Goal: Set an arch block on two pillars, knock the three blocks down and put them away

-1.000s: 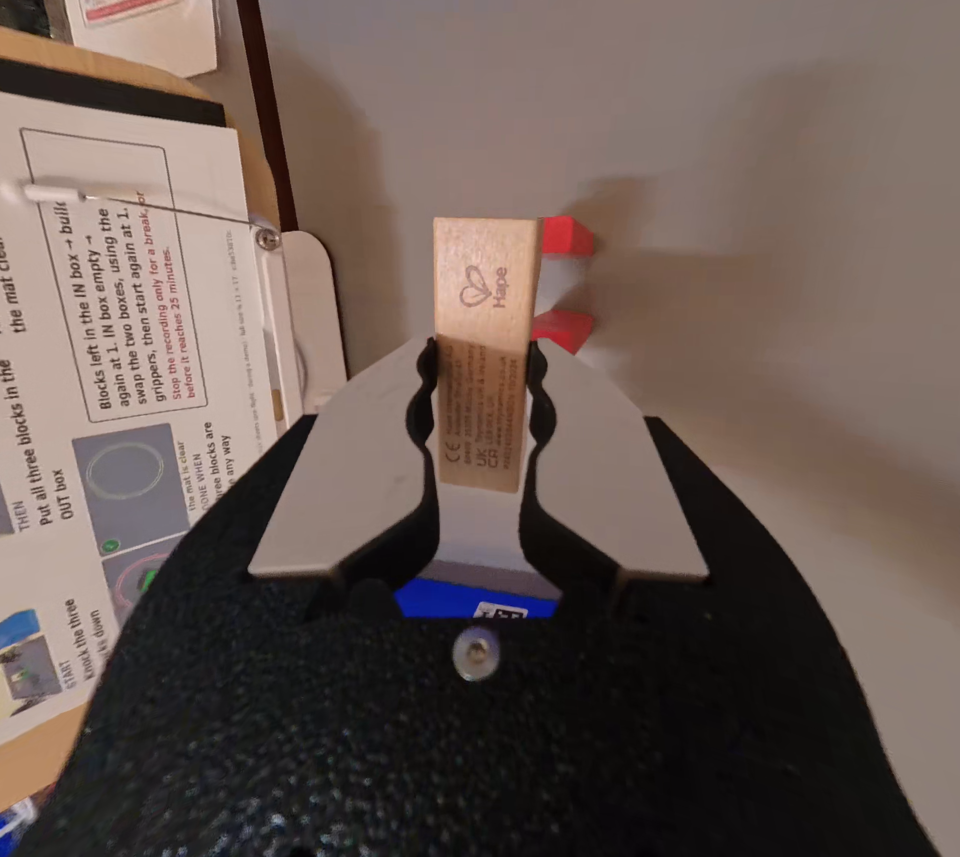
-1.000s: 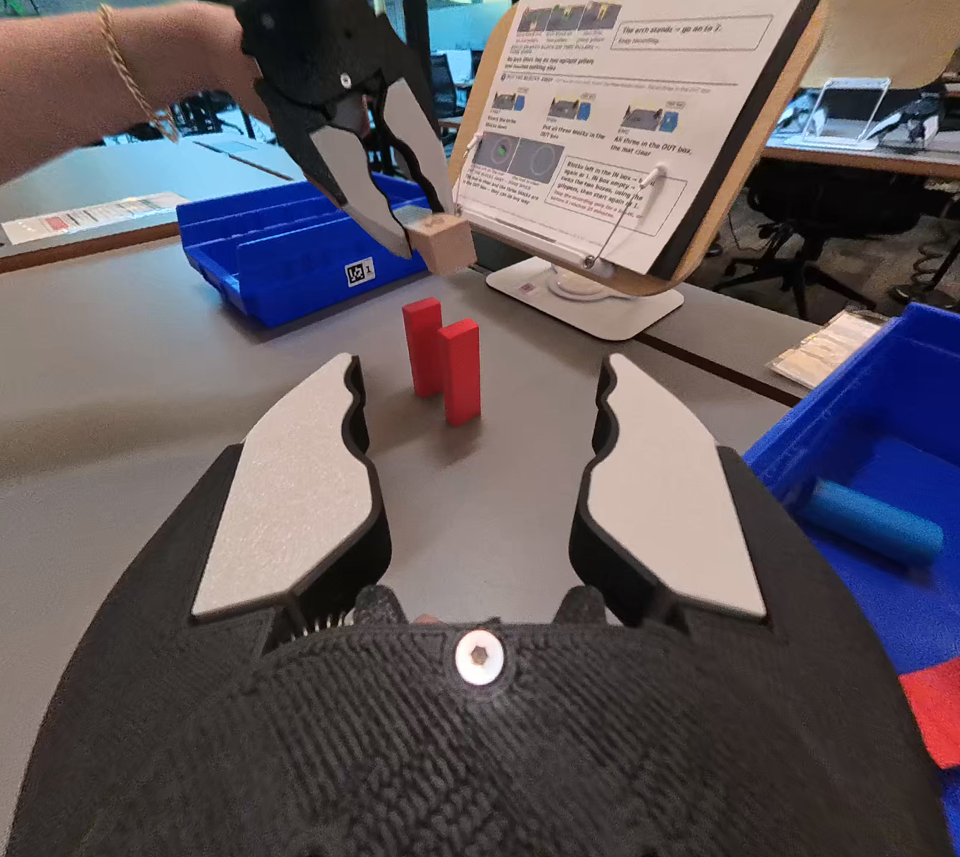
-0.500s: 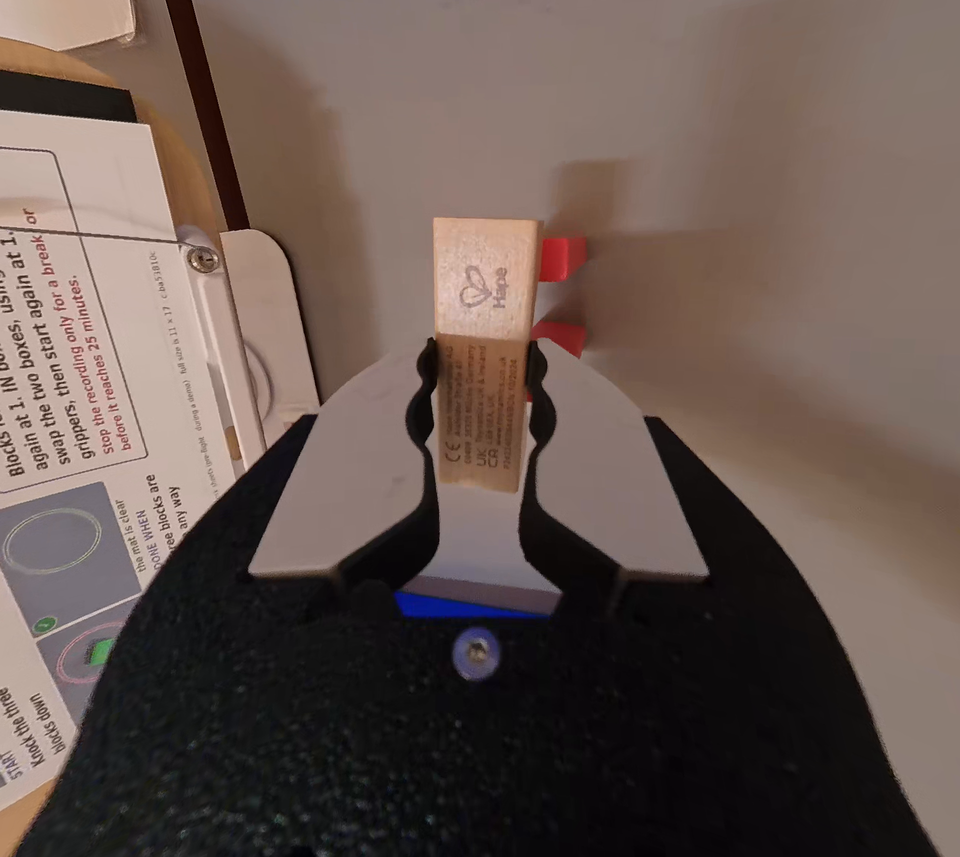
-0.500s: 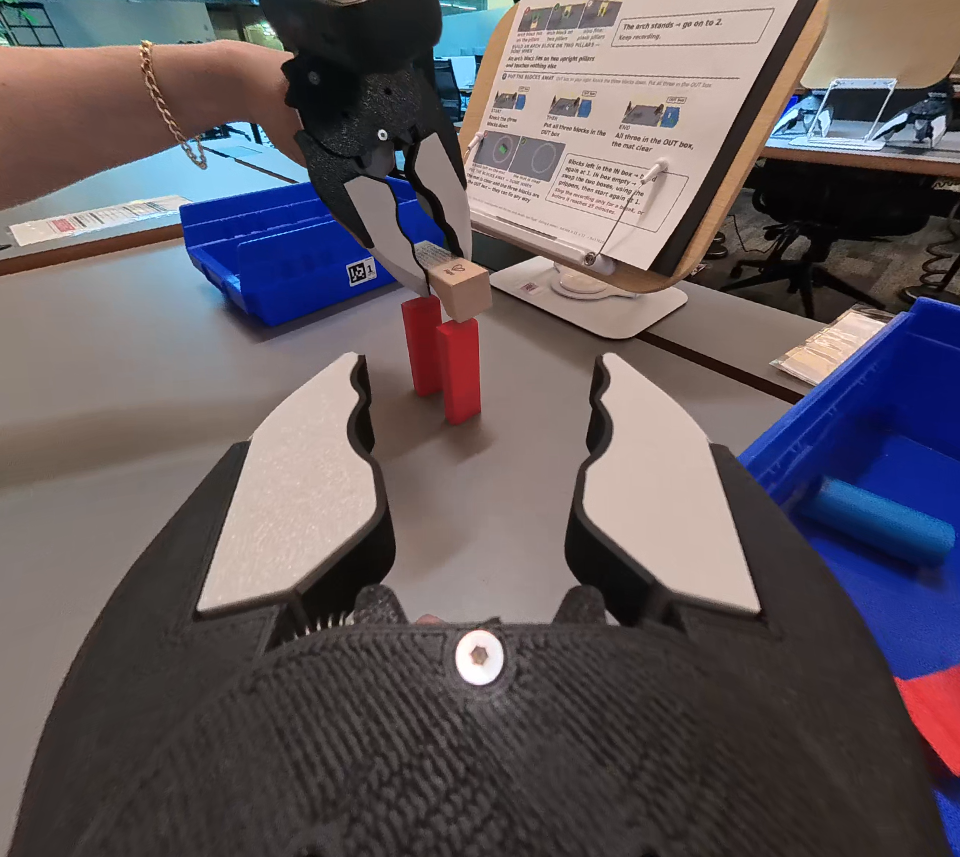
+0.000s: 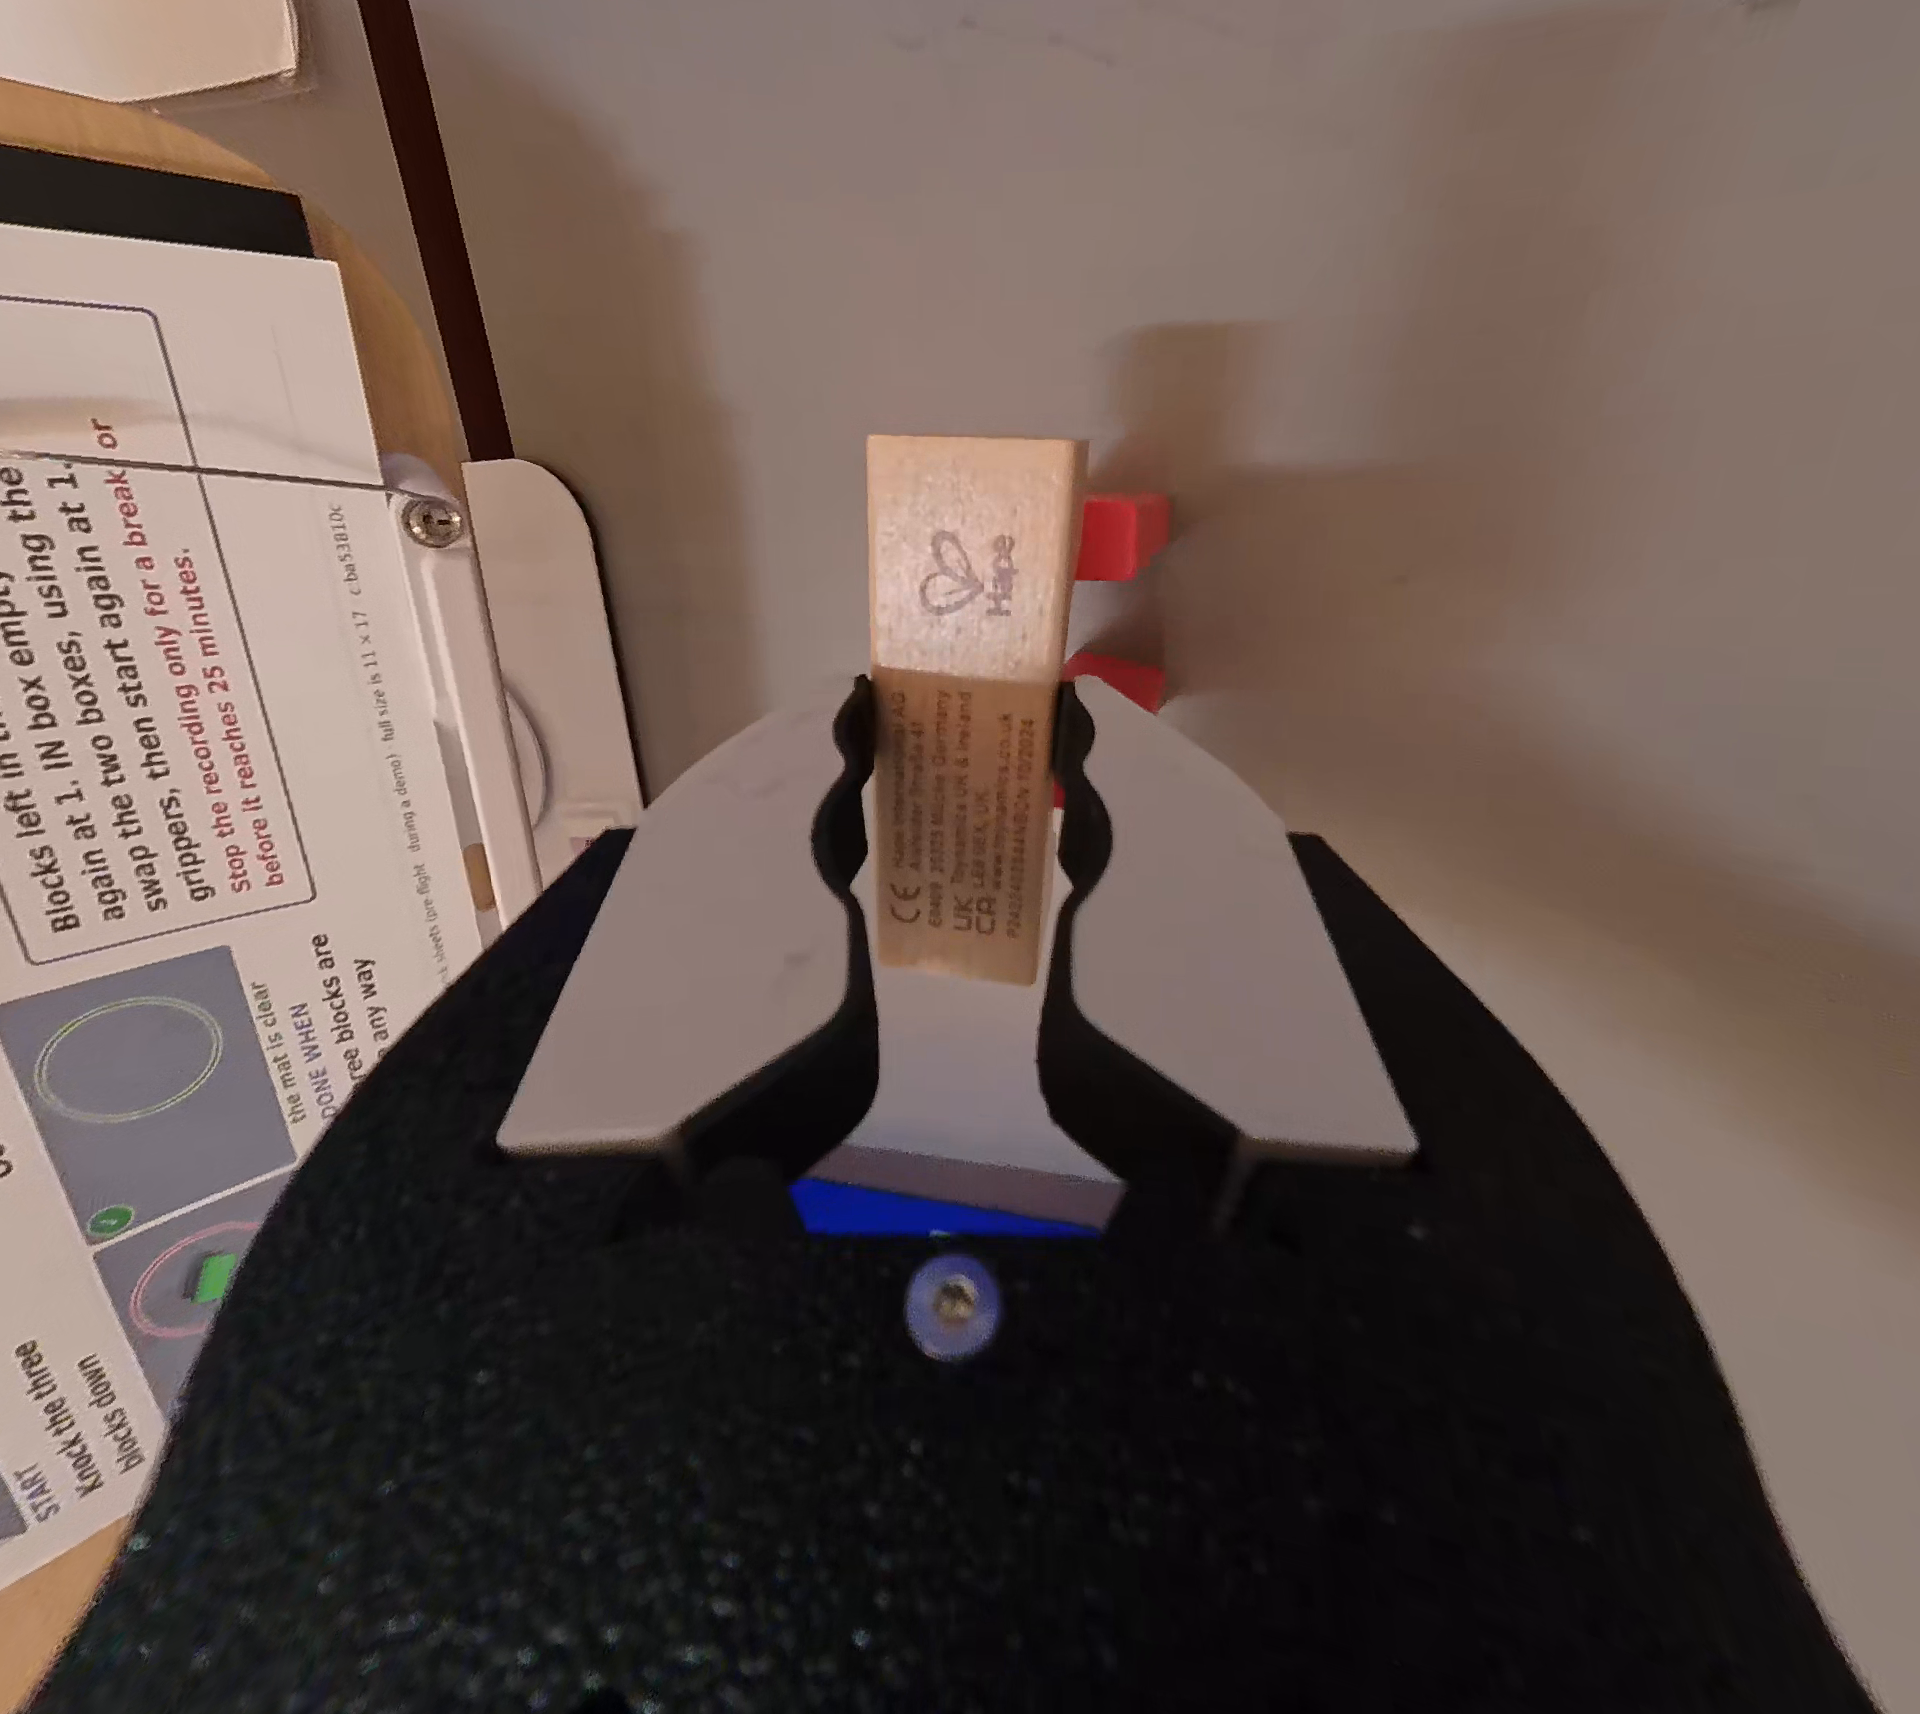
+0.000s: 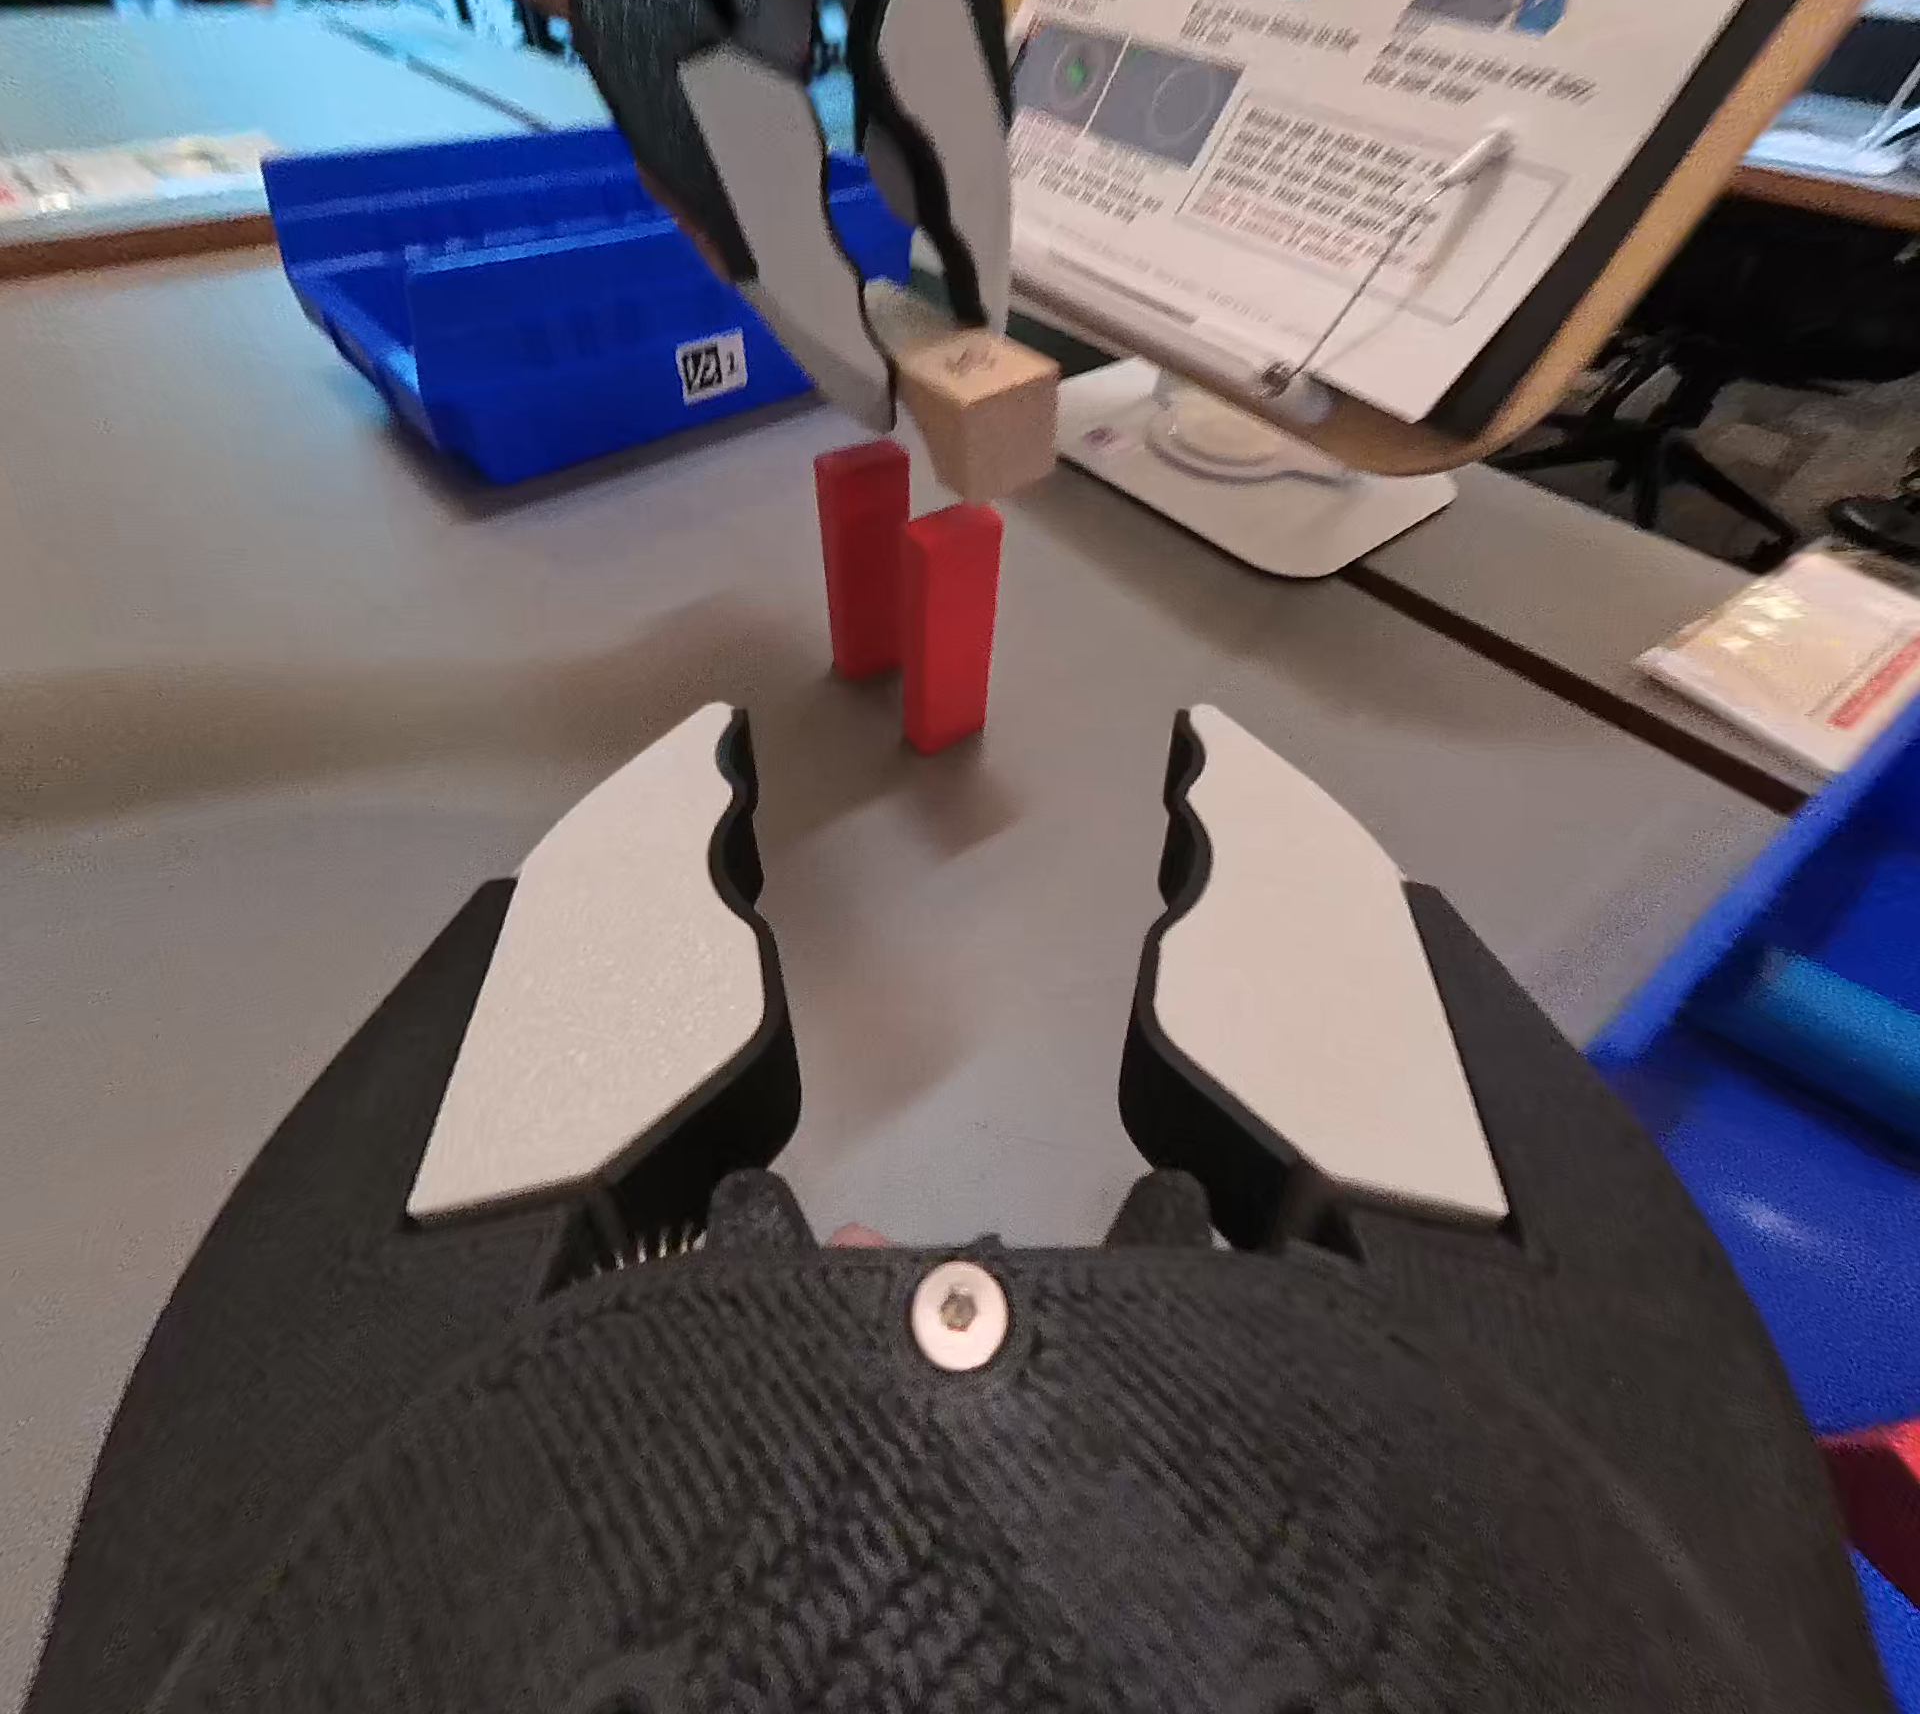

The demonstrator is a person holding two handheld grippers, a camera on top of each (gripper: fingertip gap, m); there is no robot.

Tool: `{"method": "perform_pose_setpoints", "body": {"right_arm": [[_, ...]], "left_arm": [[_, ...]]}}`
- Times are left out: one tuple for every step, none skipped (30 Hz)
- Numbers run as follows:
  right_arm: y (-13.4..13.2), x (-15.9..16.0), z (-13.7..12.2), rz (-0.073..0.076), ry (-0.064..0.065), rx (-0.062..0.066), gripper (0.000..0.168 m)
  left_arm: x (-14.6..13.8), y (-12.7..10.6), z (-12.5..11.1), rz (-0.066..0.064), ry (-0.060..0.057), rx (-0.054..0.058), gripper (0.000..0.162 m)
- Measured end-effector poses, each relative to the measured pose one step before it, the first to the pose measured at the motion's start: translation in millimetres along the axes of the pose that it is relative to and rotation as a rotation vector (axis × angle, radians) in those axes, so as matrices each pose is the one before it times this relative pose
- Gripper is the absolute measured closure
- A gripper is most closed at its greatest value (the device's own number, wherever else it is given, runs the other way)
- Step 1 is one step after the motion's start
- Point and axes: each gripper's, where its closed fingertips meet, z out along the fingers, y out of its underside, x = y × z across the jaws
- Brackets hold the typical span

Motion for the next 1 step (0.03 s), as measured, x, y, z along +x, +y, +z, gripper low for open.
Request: {"method": "perform_pose_setpoints", "body": {"right_arm": [[5.91, -4.28, 7.76, -0.012, -0.0186, -0.0327, 0.092]], "left_arm": [[-0.56, 0.96, -1.13, 0.0017, -0.0041, -0.0024, 0.128]]}}
